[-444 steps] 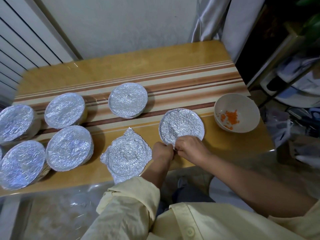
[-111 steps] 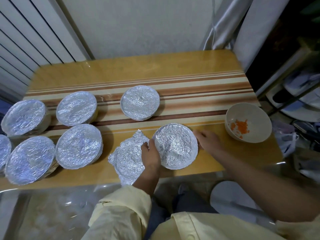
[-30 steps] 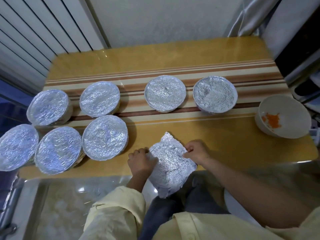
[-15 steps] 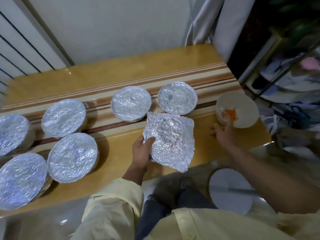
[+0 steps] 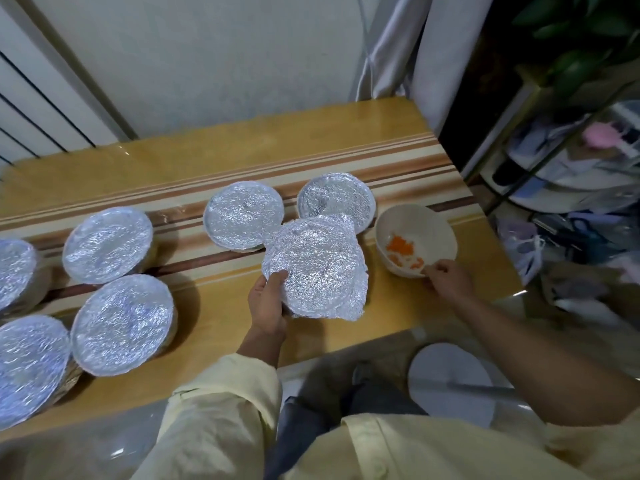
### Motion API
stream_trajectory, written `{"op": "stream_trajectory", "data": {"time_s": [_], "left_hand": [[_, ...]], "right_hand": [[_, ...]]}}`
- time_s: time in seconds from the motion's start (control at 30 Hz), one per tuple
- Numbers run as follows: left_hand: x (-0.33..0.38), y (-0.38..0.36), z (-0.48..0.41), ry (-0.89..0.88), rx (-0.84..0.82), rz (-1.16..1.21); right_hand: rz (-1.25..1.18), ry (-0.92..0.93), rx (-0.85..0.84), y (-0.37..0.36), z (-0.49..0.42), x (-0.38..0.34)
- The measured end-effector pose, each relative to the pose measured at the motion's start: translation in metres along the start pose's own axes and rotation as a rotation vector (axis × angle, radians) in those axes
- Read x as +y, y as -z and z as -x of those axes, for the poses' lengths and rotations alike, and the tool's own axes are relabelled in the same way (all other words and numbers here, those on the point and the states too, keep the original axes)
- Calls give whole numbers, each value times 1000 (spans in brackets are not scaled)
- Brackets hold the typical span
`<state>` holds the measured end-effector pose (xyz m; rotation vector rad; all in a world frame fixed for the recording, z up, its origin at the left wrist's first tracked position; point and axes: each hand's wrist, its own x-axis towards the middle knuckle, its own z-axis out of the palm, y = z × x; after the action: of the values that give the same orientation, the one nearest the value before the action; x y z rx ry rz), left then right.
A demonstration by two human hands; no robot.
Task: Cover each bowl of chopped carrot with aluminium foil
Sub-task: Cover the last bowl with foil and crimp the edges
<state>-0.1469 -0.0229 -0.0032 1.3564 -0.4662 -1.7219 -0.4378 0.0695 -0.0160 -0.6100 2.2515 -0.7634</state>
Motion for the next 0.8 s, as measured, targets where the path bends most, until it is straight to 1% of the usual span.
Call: {"op": "stream_trajectory", "data": {"time_s": [0.1, 0.2, 0.3, 0.4, 0.47, 0.53, 0.67, 0.8], "left_hand": [[2, 7, 2, 6, 43, 5], [4, 22, 3, 14, 46, 24], [8, 39, 5, 14, 72, -1], [14, 60, 4, 10, 113, -46], [19, 73, 8, 11, 107, -47], [22, 85, 10, 30, 88, -41], [24, 107, 9, 60, 134, -19], [25, 120, 13, 57, 115, -30]], "right_hand": [[64, 112, -67, -3, 19, 4], [142, 242, -147, -11, 42, 5], [203, 318, -237, -26, 58, 4], [187, 379, -301, -46, 74, -5], [181, 392, -337, -62, 84, -11], [167, 361, -374, -75, 90, -18], [121, 383, -470, -99, 99, -34], [88, 416, -452, -120, 104, -46]]}}
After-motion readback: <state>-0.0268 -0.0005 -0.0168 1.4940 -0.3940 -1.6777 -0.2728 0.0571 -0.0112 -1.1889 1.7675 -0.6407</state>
